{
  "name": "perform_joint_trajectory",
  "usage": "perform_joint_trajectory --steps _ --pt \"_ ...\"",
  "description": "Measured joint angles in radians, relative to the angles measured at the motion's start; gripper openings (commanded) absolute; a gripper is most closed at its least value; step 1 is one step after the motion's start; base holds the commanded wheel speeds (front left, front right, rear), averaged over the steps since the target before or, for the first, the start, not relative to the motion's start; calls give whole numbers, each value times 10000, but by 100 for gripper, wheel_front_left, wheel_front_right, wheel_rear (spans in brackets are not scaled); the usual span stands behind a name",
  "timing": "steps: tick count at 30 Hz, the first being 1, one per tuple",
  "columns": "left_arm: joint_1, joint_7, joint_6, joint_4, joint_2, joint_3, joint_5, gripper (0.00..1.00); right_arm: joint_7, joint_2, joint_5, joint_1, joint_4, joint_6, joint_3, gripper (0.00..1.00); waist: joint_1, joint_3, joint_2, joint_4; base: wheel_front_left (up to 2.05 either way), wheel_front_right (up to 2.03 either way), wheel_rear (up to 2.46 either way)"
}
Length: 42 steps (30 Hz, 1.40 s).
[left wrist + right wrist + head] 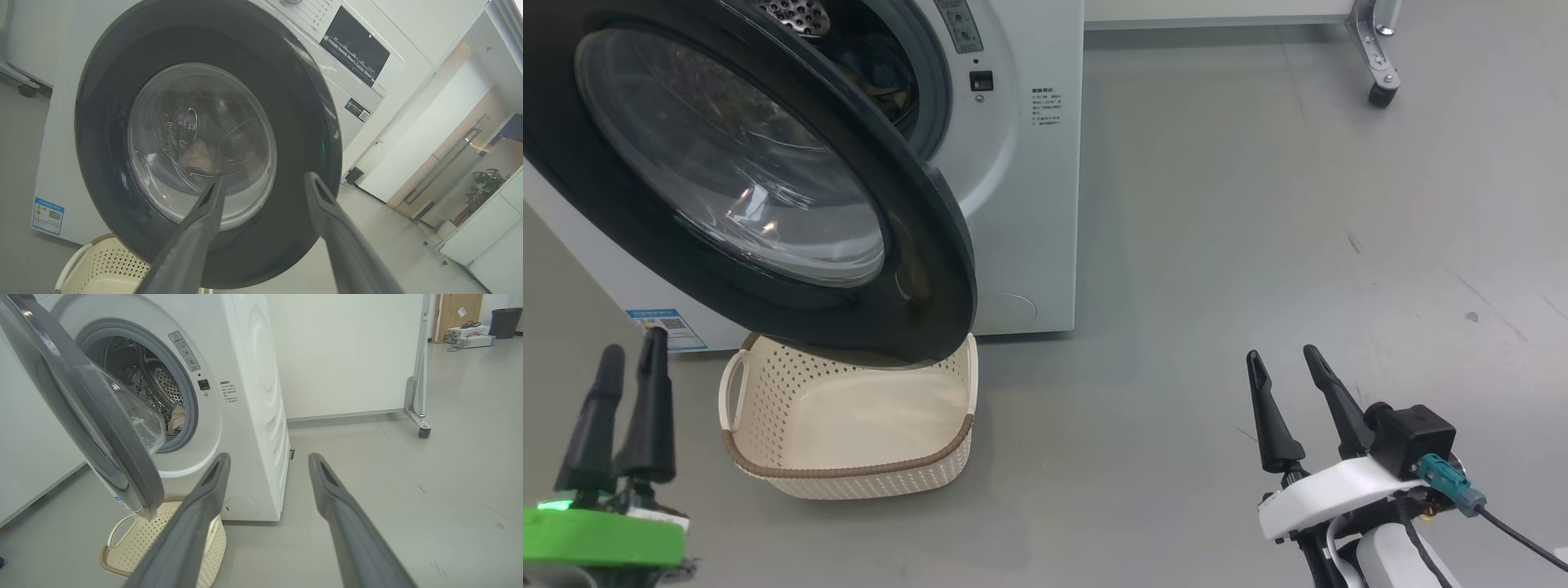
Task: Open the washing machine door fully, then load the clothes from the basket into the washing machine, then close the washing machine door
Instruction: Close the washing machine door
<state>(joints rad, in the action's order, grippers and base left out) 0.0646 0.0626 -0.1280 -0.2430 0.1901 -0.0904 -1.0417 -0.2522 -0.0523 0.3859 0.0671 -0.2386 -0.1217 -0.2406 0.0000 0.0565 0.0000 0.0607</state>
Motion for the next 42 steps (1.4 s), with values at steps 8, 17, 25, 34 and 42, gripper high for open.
perform_joint_trajectory --steps 8,17,25,34,42 --pt "566 -2023 0 520 571 1511 2061 100 0 10 0 1 2 -2 4 100 0 30 0 -25 0 0 0" --pt "1007 -3329 -2 2324 1072 2299 4717 100 0 25 0 1 0 -2 8 100 0 17 0 -36 0 0 0" --pt "992 -3258 15 3200 399 1797 5411 100 0 27 -2 1 -6 -2 27 100 0 -17 0 -34 0 0 0" --pt "704 -3193 186 3229 -382 1011 6050 100 0 29 -21 1 -6 -2 50 100 0 -22 0 -39 0 0 0" --pt "570 -3193 182 3340 -736 729 6508 100 0 29 -42 0 -6 -2 63 100 0 -30 0 -52 0 0 0"
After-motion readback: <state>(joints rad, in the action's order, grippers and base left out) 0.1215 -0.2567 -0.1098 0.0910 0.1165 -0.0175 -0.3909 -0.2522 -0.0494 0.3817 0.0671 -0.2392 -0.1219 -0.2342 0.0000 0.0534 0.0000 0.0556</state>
